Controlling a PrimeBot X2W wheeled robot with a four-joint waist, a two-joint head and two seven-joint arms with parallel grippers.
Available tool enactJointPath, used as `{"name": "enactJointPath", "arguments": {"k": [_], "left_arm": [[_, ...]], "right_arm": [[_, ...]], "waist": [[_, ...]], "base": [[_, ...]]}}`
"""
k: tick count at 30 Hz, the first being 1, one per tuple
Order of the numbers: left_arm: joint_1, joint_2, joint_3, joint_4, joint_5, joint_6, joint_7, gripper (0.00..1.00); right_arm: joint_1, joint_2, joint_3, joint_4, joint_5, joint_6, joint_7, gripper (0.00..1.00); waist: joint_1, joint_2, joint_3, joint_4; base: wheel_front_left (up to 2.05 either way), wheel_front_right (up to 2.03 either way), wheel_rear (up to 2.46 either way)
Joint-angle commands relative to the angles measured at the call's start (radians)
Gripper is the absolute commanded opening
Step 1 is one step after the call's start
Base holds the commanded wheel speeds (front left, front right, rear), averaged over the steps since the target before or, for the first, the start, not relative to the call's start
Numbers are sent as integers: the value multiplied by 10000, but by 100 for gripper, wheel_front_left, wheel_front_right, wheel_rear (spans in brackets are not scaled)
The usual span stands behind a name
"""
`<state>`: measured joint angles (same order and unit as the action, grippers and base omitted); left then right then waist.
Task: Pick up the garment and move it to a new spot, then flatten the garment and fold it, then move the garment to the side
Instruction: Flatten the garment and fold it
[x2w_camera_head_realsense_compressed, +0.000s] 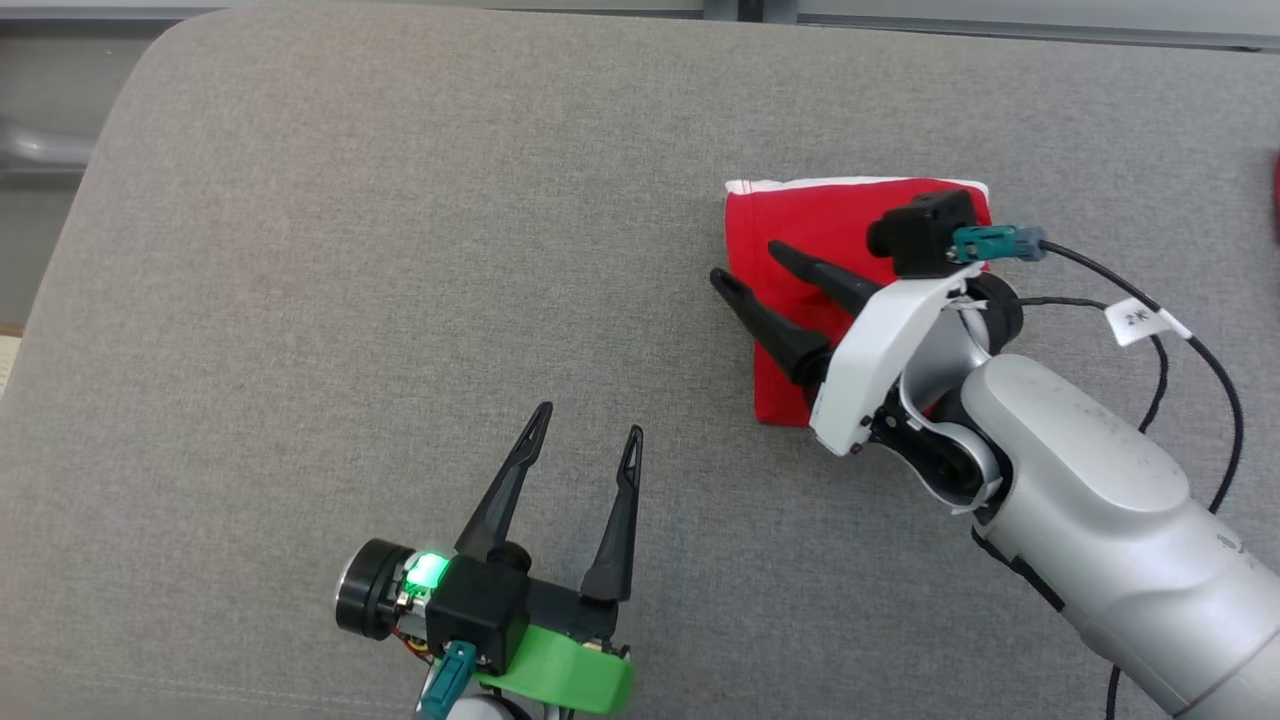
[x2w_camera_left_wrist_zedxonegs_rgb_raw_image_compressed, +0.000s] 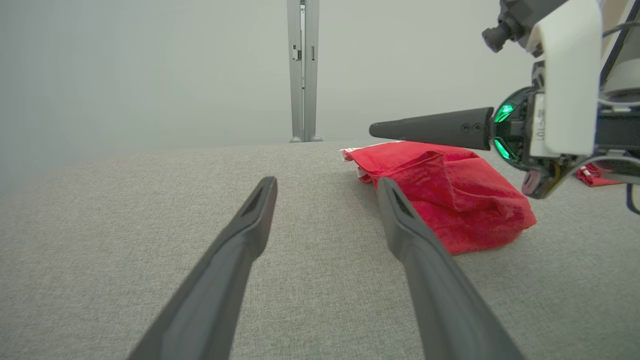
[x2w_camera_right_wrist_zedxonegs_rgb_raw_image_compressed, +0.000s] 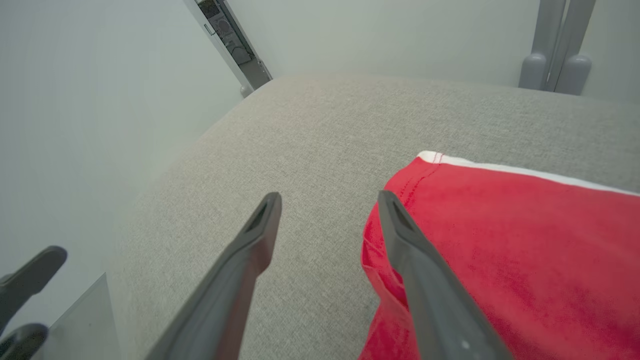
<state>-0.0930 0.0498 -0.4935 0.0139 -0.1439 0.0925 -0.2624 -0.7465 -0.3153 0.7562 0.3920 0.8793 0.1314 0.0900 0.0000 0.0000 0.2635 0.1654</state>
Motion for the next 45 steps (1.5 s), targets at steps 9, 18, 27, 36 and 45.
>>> {"name": "enactJointPath", "arguments": {"k": [9, 18, 27, 36, 45], "left_arm": [[647, 21, 629, -78, 0, -57, -29, 100], [1399, 19, 1503, -377, -281, -80, -29, 100], [2188, 21, 2178, -490, -43, -107, -29, 100], [2519, 21, 2390, -670, 11, -106, -29, 100], [2170, 19, 2032, -566, -21, -239, -29, 100]], "right_arm": [[1304, -986, -709, -252, -1277, -11, -3033, 100], [3756, -319, -3345, -790, -3635, -13, -3545, 100], [6147, 704, -4779, -1896, -5138, -11, -3547, 100], [6732, 1064, -5122, -2247, -5644, -11, -3548, 0], [4527, 1487, -4454, -326, -5496, -11, -3547, 0]], "waist": [[0, 0, -975, -929], [0, 0, -1619, -1660], [0, 0, -2347, -2036], [0, 0, -2499, -1989], [0, 0, -2090, -1079]], "base": [[0, 0, 0], [0, 0, 0], [0, 0, 0], [0, 0, 0], [0, 0, 0]]}}
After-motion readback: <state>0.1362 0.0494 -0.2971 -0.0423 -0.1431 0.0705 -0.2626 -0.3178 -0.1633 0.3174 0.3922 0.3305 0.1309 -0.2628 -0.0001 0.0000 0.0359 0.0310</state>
